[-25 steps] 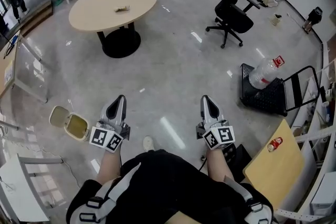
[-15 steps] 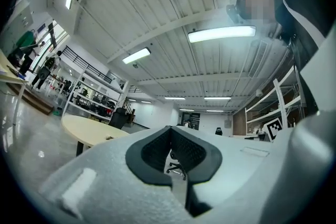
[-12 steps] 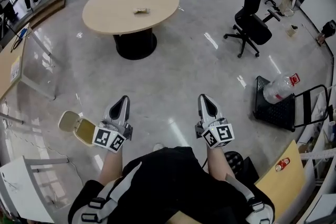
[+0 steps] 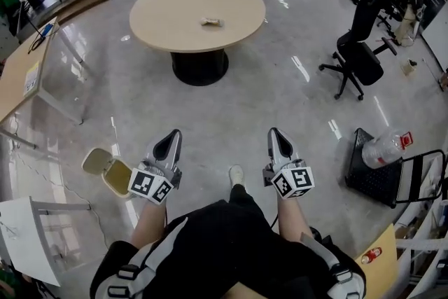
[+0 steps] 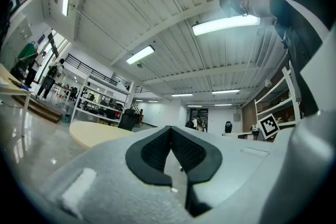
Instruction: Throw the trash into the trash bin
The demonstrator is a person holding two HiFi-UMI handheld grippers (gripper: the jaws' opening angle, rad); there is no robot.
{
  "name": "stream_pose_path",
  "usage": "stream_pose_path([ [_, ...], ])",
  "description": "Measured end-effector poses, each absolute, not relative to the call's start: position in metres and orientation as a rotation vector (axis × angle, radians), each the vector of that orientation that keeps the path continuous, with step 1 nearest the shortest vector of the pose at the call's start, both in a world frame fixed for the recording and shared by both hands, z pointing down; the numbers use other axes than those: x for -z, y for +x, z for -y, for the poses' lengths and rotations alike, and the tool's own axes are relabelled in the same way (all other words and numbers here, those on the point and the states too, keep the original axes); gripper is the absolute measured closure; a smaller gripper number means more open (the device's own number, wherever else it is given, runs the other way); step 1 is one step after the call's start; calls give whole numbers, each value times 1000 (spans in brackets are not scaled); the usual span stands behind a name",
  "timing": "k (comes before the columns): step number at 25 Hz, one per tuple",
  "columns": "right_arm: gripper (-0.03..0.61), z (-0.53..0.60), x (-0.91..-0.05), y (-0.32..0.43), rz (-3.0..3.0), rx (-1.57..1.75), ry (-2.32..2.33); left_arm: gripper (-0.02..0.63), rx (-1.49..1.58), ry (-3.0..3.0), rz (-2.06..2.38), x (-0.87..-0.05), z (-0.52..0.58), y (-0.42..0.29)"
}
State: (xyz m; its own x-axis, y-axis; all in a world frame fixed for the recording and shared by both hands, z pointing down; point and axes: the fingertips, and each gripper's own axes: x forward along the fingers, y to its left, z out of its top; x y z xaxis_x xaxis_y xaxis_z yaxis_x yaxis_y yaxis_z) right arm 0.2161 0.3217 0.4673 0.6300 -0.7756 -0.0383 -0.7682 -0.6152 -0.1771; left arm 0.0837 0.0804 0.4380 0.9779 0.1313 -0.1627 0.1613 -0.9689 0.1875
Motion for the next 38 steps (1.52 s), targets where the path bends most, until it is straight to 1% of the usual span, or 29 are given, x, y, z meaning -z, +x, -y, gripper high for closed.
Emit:
stream_pose_path([
  [11, 572, -268, -444, 349, -1512, 17, -2545, 614, 278, 2963, 57, -418, -48, 169],
  [20, 572, -281, -453, 430, -1546, 27, -2522, 614, 267, 2931, 72, -421, -63, 259],
  [25, 572, -280, -466, 456, -1514, 77, -2516, 613, 229, 2917, 72, -426, -60, 282],
  [31, 572, -245, -479, 473, -1559, 115, -2520, 614, 190, 2966, 112, -439, -30, 299],
  [38, 572, -171, -463, 533, -1606, 30, -2587, 614, 291, 3016, 45, -432, 47, 372],
])
